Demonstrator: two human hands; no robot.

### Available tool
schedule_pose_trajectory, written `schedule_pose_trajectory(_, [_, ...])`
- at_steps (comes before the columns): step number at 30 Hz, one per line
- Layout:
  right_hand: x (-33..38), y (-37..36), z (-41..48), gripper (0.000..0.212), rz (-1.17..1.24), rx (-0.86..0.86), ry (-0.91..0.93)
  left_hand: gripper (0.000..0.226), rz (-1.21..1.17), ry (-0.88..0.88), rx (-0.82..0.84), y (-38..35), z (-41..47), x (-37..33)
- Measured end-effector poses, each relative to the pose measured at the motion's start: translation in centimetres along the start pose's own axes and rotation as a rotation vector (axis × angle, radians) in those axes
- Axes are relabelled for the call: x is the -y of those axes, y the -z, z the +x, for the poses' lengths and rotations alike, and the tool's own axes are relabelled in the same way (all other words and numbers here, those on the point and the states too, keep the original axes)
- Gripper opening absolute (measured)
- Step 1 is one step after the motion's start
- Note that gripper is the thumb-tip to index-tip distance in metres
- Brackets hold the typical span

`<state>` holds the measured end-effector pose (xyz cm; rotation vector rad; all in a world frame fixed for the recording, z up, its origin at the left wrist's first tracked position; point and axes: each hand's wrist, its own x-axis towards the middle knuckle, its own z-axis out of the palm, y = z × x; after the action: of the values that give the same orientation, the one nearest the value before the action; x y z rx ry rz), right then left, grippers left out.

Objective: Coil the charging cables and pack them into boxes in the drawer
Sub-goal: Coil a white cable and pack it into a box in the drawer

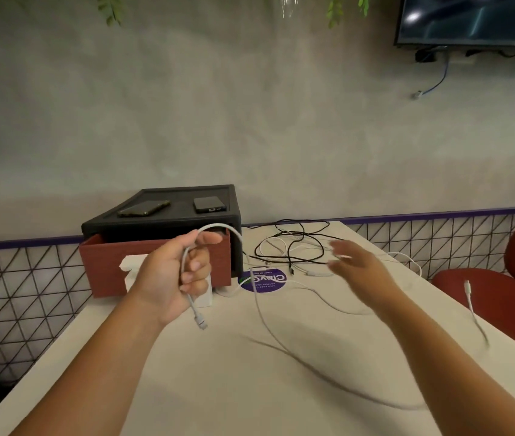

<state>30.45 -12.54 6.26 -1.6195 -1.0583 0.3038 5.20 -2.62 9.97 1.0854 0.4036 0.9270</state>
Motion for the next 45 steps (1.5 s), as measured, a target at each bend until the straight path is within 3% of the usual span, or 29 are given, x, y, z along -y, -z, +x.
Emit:
schedule_pose_trajectory(4, [4.6, -5.3, 0.7, 0.043, 0.102, 0.298, 0.121, 0.032, 0.004, 0.017, 0.079, -1.8, 1.7, -0.2])
schedule_pose_trajectory(7, [6.0, -7.4, 2.2, 0.022, 0.197, 0.36, 0.203, 0.03, -0.024, 0.001, 0.106, -2.0, 3.3, -0.5])
schedule_pose_trajectory(12, [5.6, -6.8, 6.0, 0.017, 0.279, 0.047, 0.255, 0.026, -0.016, -0.047, 0.05, -1.0, 5.9, -0.9])
schedule_pose_trajectory(17, [5.0, -4.7, 8.7, 0.025, 0.088, -0.326, 0.28, 0.02, 0.184, -0.06, 0.029, -0.6, 8.0, -0.1])
schedule_pose_trajectory(20, [4.4, -4.7, 9.2, 0.025, -0.028, -0.386, 0.274, 0.021, 0.072, -0.074, 0.098, -0.7, 8.7, 0.4])
schedule_pose_trajectory(24, [3.6, -6.8, 9.0, 0.017, -0.175, -0.174, 0.302, 0.027, -0.2, -0.16, 0.144, -1.2, 9.5, 0.4])
schedule_pose_trajectory(28, [3.6, -8.6, 8.5, 0.02, -0.255, 0.229, 0.275, 0.028, -0.326, -0.234, 0.094, -1.0, 9.4, 0.4])
schedule_pose_trajectory(32, [4.8, -11.1, 7.2, 0.031, -0.348, 0.393, 0.325, 0.03, -0.416, -0.299, 0.072, -0.5, 9.0, -0.1])
schedule_pose_trajectory(38, [6.7, -12.8, 4.7, 0.028, -0.43, 0.73, 0.258, 0.03, -0.166, -0.504, 0.083, 0.3, 8.1, -0.5])
schedule_pose_trajectory(41, [7.9, -11.9, 3.7, 0.019, -0.456, 0.906, 0.257, 0.017, 0.018, -0.599, 0.174, 1.0, 7.8, -0.3])
schedule_pose_trajectory(43, [8.6, -11.0, 3.2, 0.033, -0.54, 0.929, 0.266, 0.018, 0.172, -0.617, 0.187, 1.3, 7.9, 0.1])
schedule_pose_trajectory(45, [9.3, -9.9, 2.8, 0.017, -0.618, 0.83, 0.355, 0.019, 0.39, -0.614, 0.139, 1.3, 8.1, 0.7])
